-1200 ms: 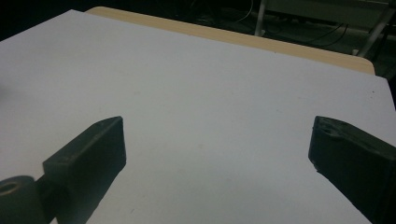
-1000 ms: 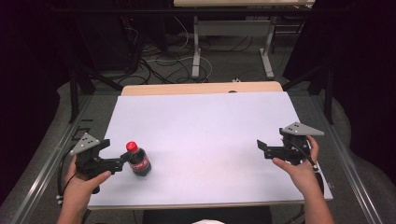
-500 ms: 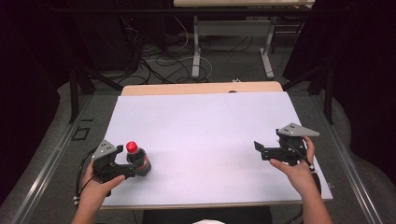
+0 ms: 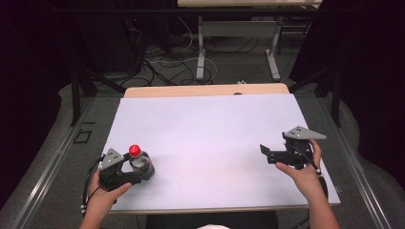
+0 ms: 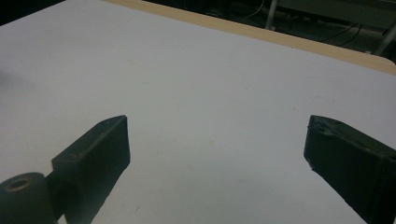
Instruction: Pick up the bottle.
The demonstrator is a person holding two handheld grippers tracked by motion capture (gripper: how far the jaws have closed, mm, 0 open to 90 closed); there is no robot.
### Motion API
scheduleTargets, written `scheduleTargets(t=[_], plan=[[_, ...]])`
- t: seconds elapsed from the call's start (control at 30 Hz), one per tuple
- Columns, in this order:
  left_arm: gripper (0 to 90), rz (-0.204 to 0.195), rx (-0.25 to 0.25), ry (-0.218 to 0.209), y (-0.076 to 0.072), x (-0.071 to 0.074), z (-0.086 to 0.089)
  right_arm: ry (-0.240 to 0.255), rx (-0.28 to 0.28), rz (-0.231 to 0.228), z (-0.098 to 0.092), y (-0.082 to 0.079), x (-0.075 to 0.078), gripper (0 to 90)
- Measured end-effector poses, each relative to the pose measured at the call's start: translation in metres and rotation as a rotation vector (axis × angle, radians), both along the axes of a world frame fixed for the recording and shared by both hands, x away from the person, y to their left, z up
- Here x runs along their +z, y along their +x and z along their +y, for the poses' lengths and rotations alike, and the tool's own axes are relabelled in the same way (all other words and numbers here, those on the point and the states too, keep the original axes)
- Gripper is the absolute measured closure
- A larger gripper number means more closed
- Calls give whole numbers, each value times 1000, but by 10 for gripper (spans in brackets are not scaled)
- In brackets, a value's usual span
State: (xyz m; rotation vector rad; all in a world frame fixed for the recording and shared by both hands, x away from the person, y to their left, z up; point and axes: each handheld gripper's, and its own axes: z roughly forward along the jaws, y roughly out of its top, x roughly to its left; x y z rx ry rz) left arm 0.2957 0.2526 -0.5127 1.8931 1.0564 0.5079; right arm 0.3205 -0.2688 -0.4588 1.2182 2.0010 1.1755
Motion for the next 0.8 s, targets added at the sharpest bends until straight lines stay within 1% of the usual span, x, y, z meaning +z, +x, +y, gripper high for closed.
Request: scheduleTargets(t=[0.2, 0.33, 0.37, 0.4, 0.43, 0.5, 0.6, 0.7, 0.8], plan=[[218, 12, -4, 3, 1, -7, -3, 0, 4, 2, 1, 0, -1, 67], [234, 13, -2, 7, 2, -9, -4, -2, 3, 2, 1, 1, -3, 67], [237, 8, 0, 10, 3, -10, -5, -2, 4, 3, 1, 2, -3, 67], [237, 14, 2, 5, 3, -11, -5, -2, 4, 3, 1, 2, -3, 67], [250, 14, 7, 11, 3, -12, -4, -2, 4, 6, 2, 2, -3, 66], [264, 10, 11, 5, 3, -14, -3, 2, 5, 10, 3, 1, -3, 67], [264, 16, 13, -1, 3, -15, -3, -2, 7, 8, 2, 2, -4, 67], [262, 12, 10, -3, 4, -16, -3, -3, 8, 7, 3, 2, -4, 67], [266, 13, 10, -3, 4, -16, -3, 5, 4, 6, 4, 2, -5, 67]])
